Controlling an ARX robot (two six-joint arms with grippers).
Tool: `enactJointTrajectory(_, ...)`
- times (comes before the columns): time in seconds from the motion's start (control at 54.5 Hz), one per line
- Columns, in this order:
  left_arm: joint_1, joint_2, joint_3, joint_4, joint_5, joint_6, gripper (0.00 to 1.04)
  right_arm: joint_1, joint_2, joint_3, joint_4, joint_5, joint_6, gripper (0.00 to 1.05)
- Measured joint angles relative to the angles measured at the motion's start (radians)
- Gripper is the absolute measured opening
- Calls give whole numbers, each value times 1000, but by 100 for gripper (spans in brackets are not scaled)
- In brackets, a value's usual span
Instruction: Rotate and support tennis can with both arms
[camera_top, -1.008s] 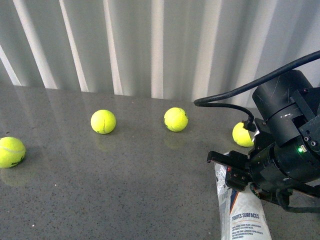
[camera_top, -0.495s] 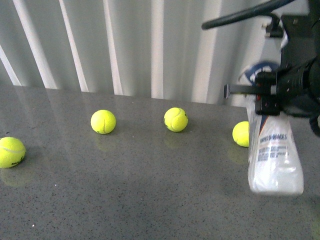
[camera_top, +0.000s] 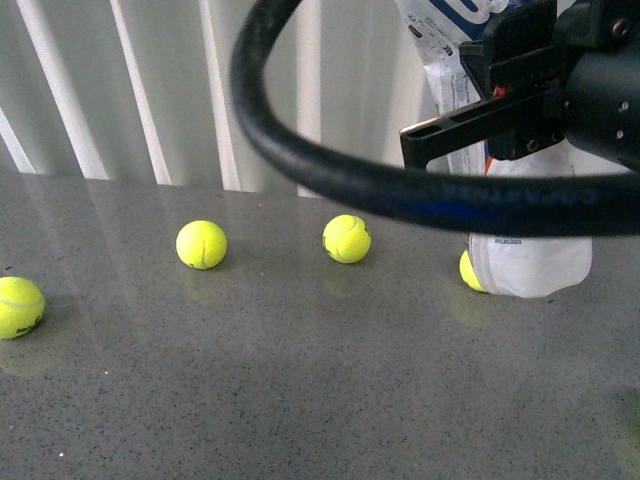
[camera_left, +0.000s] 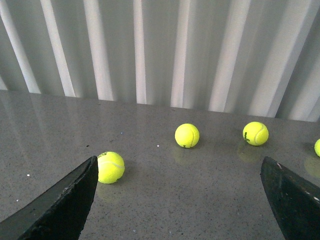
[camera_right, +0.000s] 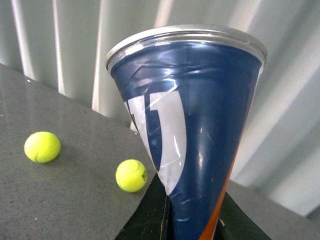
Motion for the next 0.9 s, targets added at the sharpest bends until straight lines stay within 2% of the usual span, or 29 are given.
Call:
enactJointTrajectory(0.11, 0, 0, 0, 0, 0, 0, 98, 2, 3, -44, 29, -51, -2, 8)
enactJointTrajectory(0.422, 0, 0, 0, 0, 0, 0, 98, -54, 95, -141, -25, -171, -50, 8)
enactJointTrajectory(0.66, 0, 0, 0, 0, 0, 0, 98, -140, 175, -163, -21, -163, -110, 8)
enactJointTrajectory(0.898, 0, 0, 0, 0, 0, 0, 98, -139, 282, -89, -63, -146, -334, 8)
